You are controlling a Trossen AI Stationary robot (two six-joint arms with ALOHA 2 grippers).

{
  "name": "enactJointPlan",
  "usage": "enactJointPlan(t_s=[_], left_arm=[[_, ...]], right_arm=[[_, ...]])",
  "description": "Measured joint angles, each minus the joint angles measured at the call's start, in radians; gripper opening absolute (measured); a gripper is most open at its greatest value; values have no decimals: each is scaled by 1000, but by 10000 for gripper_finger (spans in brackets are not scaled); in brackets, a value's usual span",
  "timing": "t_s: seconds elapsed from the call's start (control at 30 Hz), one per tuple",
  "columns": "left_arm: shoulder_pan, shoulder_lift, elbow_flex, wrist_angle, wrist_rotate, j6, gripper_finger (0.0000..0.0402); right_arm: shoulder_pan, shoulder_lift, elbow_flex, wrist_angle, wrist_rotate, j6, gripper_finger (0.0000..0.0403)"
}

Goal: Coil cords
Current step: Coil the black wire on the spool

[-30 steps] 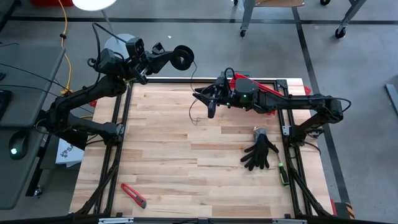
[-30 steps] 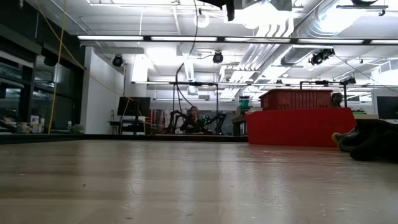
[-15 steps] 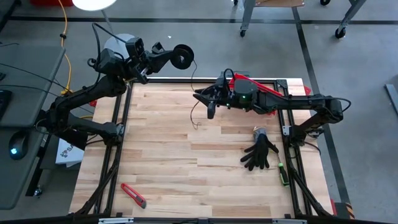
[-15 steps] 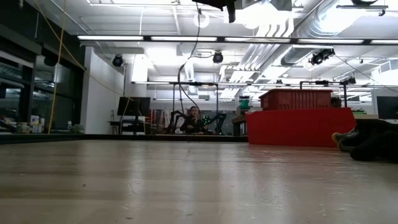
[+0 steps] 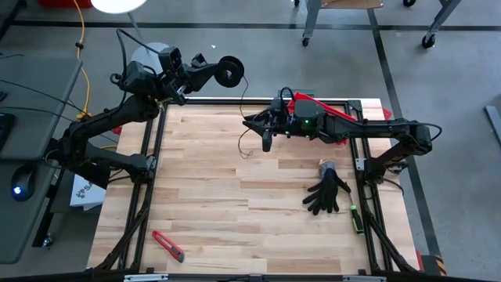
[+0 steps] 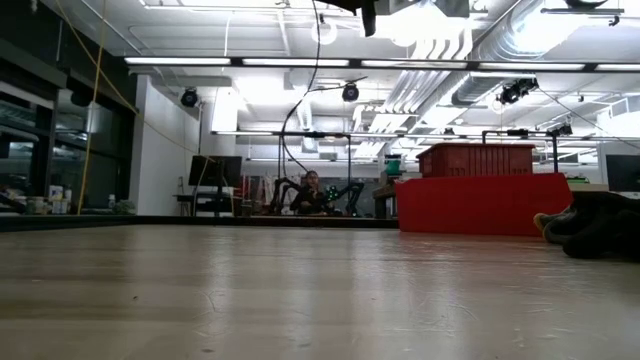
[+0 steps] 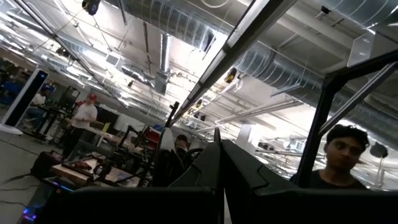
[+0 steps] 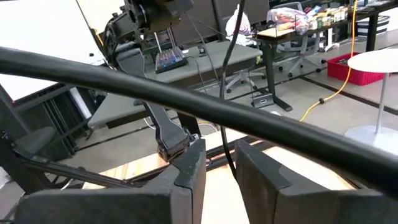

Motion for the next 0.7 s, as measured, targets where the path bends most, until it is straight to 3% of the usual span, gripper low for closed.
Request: enactJointPlan(t_s=[0.53, 0.7], left_arm=[[-8, 7, 0, -2, -37, 4, 3], [-26, 14, 0, -3, -48, 12, 3]], right_arm=[[5, 0, 0, 30, 28, -41, 76], [5, 0, 0, 49, 51, -61, 98]])
